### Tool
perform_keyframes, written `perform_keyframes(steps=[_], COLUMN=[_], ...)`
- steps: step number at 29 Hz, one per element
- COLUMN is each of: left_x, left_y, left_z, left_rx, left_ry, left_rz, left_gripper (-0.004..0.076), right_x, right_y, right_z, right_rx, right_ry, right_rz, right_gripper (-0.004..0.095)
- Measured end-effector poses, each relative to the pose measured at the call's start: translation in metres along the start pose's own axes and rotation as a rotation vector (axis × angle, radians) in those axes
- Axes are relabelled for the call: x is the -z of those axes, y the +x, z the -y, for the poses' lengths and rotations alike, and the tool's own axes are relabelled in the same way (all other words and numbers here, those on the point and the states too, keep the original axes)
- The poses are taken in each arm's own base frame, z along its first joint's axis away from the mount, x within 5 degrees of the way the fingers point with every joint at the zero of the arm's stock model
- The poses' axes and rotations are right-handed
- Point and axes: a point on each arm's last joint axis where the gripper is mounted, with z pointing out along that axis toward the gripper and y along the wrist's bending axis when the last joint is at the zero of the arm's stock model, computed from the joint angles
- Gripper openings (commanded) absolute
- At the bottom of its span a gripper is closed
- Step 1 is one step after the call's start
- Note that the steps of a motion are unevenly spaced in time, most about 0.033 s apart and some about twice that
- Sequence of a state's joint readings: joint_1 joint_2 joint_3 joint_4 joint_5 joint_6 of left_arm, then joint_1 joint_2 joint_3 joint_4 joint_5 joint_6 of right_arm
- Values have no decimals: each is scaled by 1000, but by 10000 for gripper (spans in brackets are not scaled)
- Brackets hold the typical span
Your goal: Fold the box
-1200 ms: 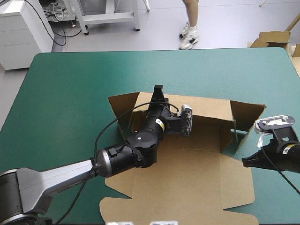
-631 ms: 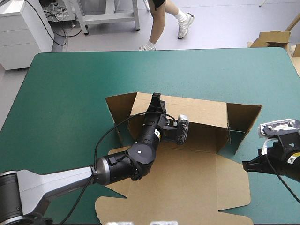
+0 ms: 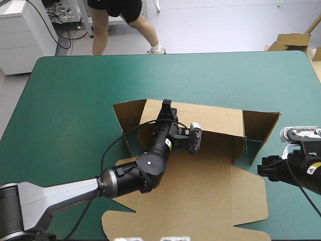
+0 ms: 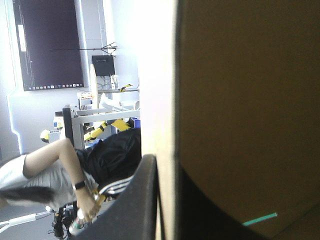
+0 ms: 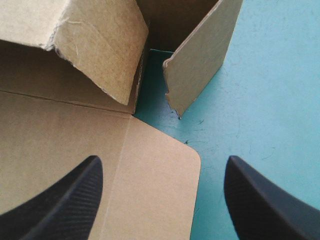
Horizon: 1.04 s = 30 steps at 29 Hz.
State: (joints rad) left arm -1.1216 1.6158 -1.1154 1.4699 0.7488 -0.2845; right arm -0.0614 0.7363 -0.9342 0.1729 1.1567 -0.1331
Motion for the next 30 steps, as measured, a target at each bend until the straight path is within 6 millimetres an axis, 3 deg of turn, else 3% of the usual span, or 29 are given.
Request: perform_keyframes(steps=[6,9,14,19,22,24,30], left_x=[0,0,0,0,0,0,0], left_y=[0,0,0,0,0,0,0], left_z=[0,0,0,0,0,0,0], left_rx=[1,1,1,1,2,5,69], left_ry=[0,0,0,0,0,0,0], left_rz=[1,1,1,1,1,1,0], left_gripper=[-8,-8,-8,-8,-8,-8,-8], right_x=[1,5,16,2,-16,-39,-123], right_y=[-2,-12,-62,-120,-151,-165,-172], right_z=[-1,-1,1,7,12,17,37], right_rx=[-13,-1,18,46,45,42,25], right_ry=[-14,-12,0,7,6,8,49], right_rz=[16,55,120,133,117,63,-192], right_gripper=[695,696,695,694,694,694,655])
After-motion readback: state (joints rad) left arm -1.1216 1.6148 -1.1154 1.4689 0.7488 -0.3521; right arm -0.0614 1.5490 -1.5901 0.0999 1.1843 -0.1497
